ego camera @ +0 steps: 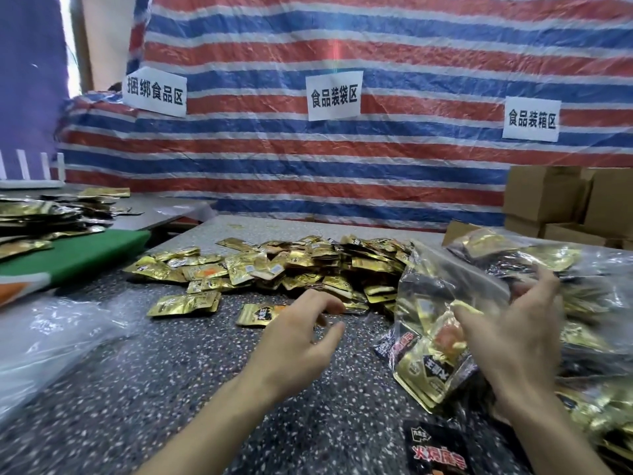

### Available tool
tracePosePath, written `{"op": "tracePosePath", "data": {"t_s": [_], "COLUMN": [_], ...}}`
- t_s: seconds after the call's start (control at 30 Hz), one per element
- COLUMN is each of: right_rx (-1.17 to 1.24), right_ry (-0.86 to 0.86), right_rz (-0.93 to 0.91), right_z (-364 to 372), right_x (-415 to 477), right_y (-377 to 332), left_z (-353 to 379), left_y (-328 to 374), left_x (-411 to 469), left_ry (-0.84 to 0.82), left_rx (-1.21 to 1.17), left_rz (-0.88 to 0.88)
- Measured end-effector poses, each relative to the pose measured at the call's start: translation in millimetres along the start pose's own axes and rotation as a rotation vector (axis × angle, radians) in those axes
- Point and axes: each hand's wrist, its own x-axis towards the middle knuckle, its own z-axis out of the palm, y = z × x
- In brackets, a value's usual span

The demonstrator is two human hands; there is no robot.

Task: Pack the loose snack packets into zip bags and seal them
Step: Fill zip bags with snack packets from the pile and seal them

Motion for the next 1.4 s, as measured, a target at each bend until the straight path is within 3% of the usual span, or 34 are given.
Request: {"op": "tracePosePath", "data": {"t_s": [0.07,0.17,0.2,0.27,0.37,0.43,0.57,0.73,0.8,0.87,1.0,1.23,1.4], "right_rx": [0.007,0.175,0.238,0.369,0.403,0.345,0.322,0.348,0.349,0.35,0.361,0.367,0.482], "right_ry": [0.187,0.327,0.273,-0.026,-0.556,-0.686,-0.716,-0.739,-0.753,-0.783,-0.761,-0.741,-0.775], "right_rz": [-0.131,-0.545,-0.678,-0.807,-0.679,-0.617,-0.532,-0.506,-0.512,-0.503,-0.423,-0.361,-0.224], "right_z": [-3.9,-2.7,1.7,12.7,24.1,29.7,29.7,25.4,23.7,22.1,21.1,21.6,23.0], "right_x": [-1.7,-21.2,-30.9,-51.6,-70.8,-73.6,-69.3,-75.3,-77.6,-79.2,-78.0,-72.5,-72.0], "right_y": [-10.8,-32.6,-38.1,-43.0,-40.3,-31.9,-27.3,-36.1,-38.9,-41.1,-39.3,-34.2,-35.6], "left_z": [-0.6,-3.3,-4.9,-8.8,-17.2,-25.3,-64.9,-157.0,-180.8,-193.5,-204.1,-194.3,-148.6], "left_y": [-1.7,-4.7,-5.5,-7.3,-11.1,-17.1,-45.5,-97.0,-108.7,-117.5,-119.2,-96.1,-50.2], "left_x": [0.5,2.4,3.5,5.2,2.6,-4.8,-22.0,-46.0,-58.0,-70.8,-84.1,-61.4,-25.9], "left_ry": [-0.005,0.003,0.01,0.032,0.083,0.096,0.124,0.025,-0.095,-0.173,-0.011,0.343,0.367], "left_rx": [-0.001,-0.004,-0.001,0.003,0.021,0.155,0.547,1.094,1.174,1.167,1.187,0.968,0.748], "left_rz": [-0.002,-0.016,-0.014,-0.016,-0.033,-0.03,-0.107,-0.694,-0.933,-1.002,-0.933,-0.727,-0.446]}}
